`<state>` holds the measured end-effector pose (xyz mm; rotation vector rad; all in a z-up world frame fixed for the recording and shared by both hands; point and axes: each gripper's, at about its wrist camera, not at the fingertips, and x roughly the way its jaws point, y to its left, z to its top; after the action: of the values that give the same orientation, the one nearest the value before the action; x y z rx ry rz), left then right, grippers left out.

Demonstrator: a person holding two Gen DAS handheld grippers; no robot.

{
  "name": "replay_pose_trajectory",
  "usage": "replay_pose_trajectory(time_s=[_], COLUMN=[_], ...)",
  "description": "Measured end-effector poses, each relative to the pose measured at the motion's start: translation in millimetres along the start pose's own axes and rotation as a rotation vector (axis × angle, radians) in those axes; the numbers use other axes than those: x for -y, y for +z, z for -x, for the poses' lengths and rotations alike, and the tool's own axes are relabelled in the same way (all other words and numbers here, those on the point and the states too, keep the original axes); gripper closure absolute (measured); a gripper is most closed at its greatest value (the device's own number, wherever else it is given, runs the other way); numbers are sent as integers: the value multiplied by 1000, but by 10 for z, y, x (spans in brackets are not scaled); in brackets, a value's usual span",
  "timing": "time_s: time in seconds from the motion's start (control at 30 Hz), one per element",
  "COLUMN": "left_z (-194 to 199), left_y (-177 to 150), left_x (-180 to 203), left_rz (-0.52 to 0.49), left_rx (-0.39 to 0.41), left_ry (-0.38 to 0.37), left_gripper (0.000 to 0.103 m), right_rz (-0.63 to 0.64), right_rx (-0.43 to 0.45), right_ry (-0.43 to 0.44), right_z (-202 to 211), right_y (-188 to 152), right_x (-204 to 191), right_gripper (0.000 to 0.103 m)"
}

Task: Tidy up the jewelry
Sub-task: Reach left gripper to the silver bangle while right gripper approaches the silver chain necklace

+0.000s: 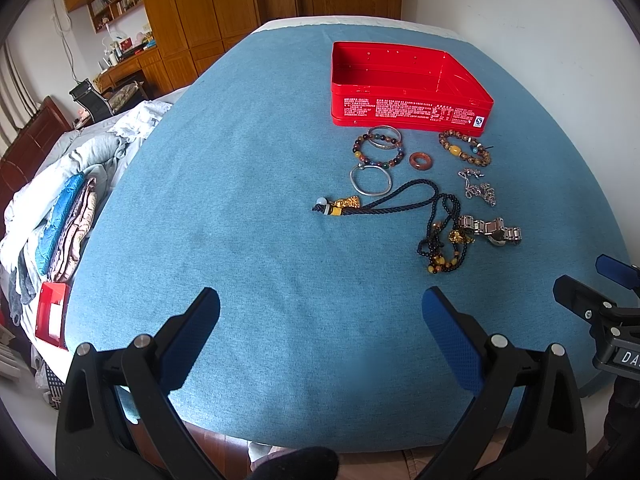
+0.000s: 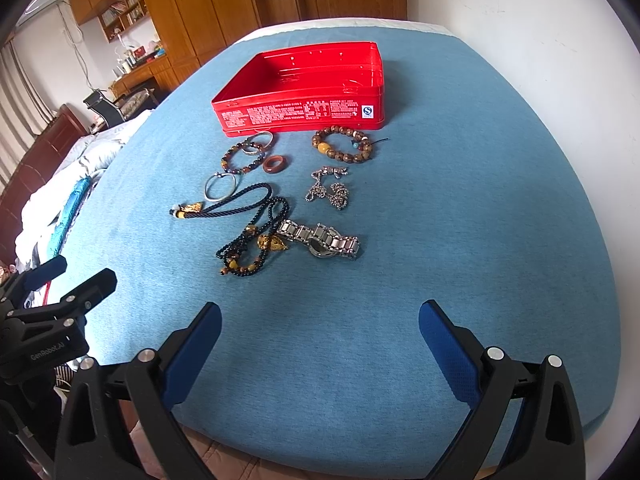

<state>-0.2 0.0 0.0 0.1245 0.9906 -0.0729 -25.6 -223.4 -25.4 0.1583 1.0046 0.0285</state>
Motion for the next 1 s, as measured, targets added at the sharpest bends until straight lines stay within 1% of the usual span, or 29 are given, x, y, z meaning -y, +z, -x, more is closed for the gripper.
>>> replay_pose_trajectory(time_s=[0.4, 0.57, 0.63, 0.73, 0.83, 0.9, 1.0], left_z=[-60, -156, -197, -208, -246, -297, -438], left_y=[-15, 46, 111, 251, 456, 596, 798], left_x=[6, -36, -77, -120, -185, -195, -204], left_rz=[2, 9, 16, 15, 31, 27, 28], left_rx=[-3, -24, -34, -19, -14, -16, -49], left_ry=[-1, -13, -18, 3, -33, -54, -75], left_gripper=[3, 3, 3, 3, 3, 3, 3], right_rz=[2, -5, -13, -14, -9, -35, -72], right_rx=[-5, -14, -17, -14, -9, -21, -63], right_ry=[5, 20, 32, 55, 61, 98, 166], right_z=[-18, -71, -87, -88, -106, -164, -311], right_y=[26, 94, 152, 277, 441, 559, 723], right_x=[-41, -1, 36, 80, 130, 196, 290], right_gripper=[4, 4, 4, 4, 4, 4, 4])
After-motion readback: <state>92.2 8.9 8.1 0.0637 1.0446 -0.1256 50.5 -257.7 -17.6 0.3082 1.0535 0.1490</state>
